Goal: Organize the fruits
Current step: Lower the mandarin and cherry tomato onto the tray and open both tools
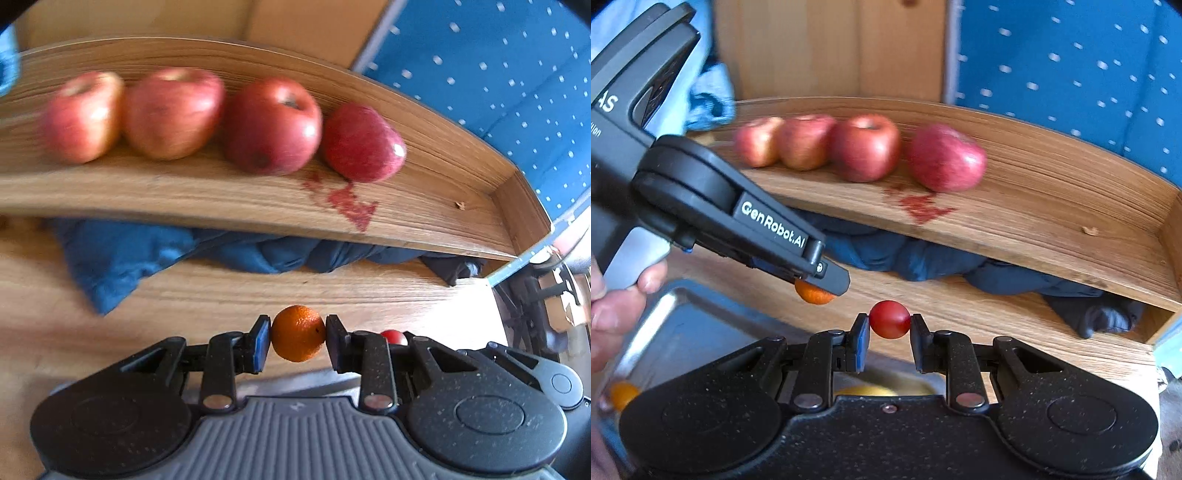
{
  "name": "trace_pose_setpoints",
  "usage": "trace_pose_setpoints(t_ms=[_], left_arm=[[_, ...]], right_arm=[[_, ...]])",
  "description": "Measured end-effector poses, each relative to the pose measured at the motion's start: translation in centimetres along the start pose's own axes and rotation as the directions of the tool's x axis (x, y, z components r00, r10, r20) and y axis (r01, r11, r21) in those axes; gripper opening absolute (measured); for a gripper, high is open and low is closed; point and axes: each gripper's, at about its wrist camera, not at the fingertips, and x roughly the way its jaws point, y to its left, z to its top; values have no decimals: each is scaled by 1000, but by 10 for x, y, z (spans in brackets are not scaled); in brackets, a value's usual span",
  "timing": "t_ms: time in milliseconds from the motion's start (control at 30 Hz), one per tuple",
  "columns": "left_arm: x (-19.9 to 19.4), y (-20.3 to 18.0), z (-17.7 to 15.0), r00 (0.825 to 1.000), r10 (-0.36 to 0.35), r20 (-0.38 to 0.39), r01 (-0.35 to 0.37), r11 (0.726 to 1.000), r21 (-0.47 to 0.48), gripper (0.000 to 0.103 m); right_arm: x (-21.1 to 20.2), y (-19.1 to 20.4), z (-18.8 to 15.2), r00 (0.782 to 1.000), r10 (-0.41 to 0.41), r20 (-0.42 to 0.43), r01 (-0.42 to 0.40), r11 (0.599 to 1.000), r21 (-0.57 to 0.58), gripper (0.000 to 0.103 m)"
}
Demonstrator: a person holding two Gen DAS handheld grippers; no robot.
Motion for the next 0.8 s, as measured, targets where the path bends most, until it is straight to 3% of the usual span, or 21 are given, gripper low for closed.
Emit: trace_pose_setpoints(t_ms=[433, 800], left_arm=[[-40, 36, -40, 992, 113, 47, -106, 985, -139, 35], [-47, 51, -55, 989, 147, 25, -139, 969, -206, 35]], right_arm=[[-1, 36, -10, 991, 134, -21, -135, 985, -109, 26], [2, 48, -12, 983, 171, -61, -179, 970, -164, 26]])
